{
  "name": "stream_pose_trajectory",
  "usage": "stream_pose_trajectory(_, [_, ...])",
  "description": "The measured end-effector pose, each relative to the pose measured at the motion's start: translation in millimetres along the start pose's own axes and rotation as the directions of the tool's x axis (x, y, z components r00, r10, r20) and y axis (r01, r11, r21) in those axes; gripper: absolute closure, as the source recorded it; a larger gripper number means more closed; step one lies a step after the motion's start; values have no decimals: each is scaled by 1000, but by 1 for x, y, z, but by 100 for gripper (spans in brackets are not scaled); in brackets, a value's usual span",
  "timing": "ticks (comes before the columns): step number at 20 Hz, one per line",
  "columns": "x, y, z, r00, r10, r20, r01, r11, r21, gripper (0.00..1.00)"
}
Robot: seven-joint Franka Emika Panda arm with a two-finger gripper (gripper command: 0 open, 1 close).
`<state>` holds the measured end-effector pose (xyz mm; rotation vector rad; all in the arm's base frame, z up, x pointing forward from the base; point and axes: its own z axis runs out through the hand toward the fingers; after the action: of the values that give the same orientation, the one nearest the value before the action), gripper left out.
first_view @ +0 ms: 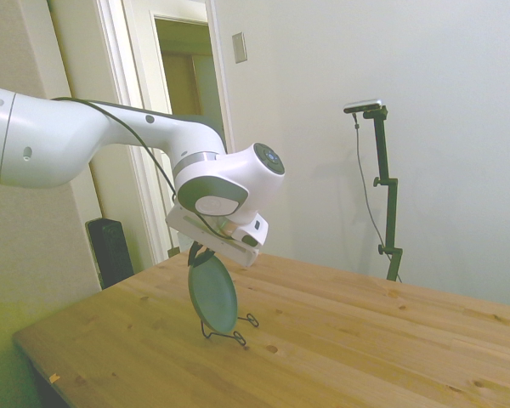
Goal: Load the plate
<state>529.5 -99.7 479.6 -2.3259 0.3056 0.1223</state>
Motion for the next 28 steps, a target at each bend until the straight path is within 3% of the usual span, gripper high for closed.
stream_pose_trajectory(9, [6,0,7,1000,-1,10,1,1000,-4,100])
stream_pose_trajectory(10, [7,1,7,1000,0,8,0,1000,-5,0])
stream_pose_trajectory(24, [11,3,7,1000,5,-16,-6,1000,-17,0])
stream_pose_trajectory(28, [-3,-5,-19,998,-19,-63,17,999,-35,0])
